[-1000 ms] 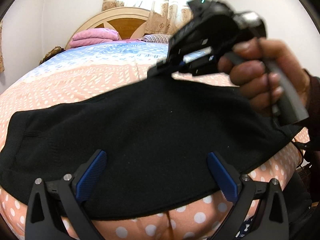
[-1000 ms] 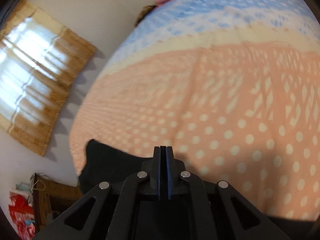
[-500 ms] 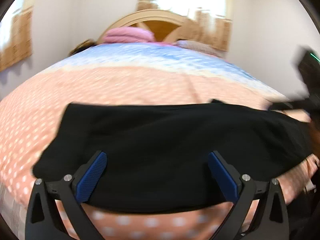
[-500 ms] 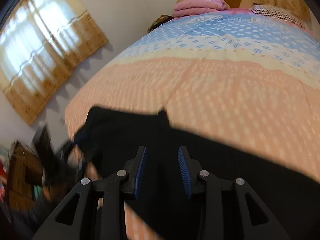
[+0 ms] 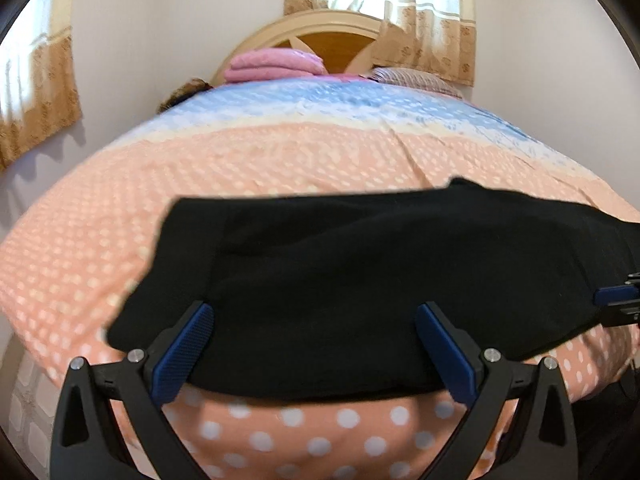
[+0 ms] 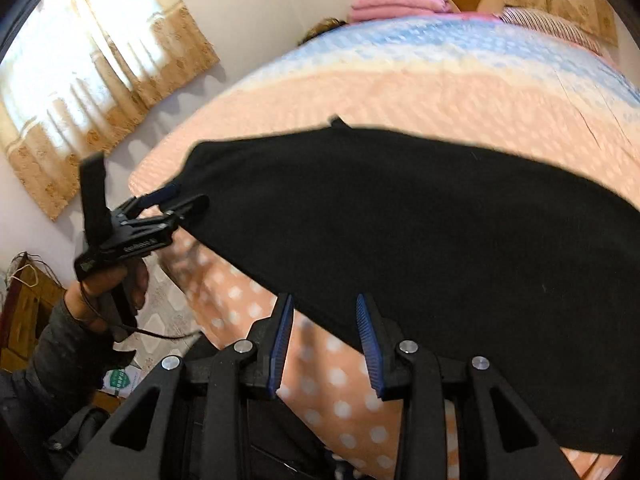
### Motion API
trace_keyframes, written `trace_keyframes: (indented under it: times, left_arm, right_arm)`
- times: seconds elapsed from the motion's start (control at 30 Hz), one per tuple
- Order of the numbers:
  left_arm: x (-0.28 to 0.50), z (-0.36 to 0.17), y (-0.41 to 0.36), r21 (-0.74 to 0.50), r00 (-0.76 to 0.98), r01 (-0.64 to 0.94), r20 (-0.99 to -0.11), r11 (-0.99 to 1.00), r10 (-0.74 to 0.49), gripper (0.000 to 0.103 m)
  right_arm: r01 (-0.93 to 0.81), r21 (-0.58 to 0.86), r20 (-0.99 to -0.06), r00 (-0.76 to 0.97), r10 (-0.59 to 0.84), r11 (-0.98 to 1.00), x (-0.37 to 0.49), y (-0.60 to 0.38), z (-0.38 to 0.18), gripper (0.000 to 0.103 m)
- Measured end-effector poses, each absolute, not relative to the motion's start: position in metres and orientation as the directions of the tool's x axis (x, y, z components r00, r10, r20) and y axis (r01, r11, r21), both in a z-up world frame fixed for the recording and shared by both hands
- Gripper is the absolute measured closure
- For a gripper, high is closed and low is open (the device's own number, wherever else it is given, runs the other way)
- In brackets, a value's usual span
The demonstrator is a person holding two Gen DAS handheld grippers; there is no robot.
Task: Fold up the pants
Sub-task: 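Lower the folded pants onto the bed and open both grippers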
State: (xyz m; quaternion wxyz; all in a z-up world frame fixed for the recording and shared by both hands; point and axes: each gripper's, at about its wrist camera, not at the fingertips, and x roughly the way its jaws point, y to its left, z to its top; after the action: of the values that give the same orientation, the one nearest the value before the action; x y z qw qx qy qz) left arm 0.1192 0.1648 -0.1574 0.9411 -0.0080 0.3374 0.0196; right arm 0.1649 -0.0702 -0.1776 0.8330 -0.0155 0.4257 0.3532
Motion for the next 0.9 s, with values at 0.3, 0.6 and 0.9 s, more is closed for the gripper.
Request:
trace_keyframes:
  times: [0.3,0.6,0.9]
  left_arm:
    - [0.136,-0.17,0.195,0.044,0.722,-0.158,-0.676,0.986,0.146,0.0]
    - [0.134,-0.174,0.193,0.047,0.735,-0.151,-0.663,0.987,0.144,0.0]
    - [0.128,-0.161,0.19,0.039,0.725,-0.168,-0.673,0.985,0.15,0.0]
  right_arm:
    - [-0.716,0.151,-0.712,0.399,0.577,0.681,0.158,-0.008,-0.177,0.068]
    - [-0.706,0.179,-0.729,0.373,0.574,0.685,0.153,-0.009,-0.192,0.067]
    - [-0.657,0.141,-0.687,0.474,0.551,0.741,0.144,-0.048,-0.165,0.066]
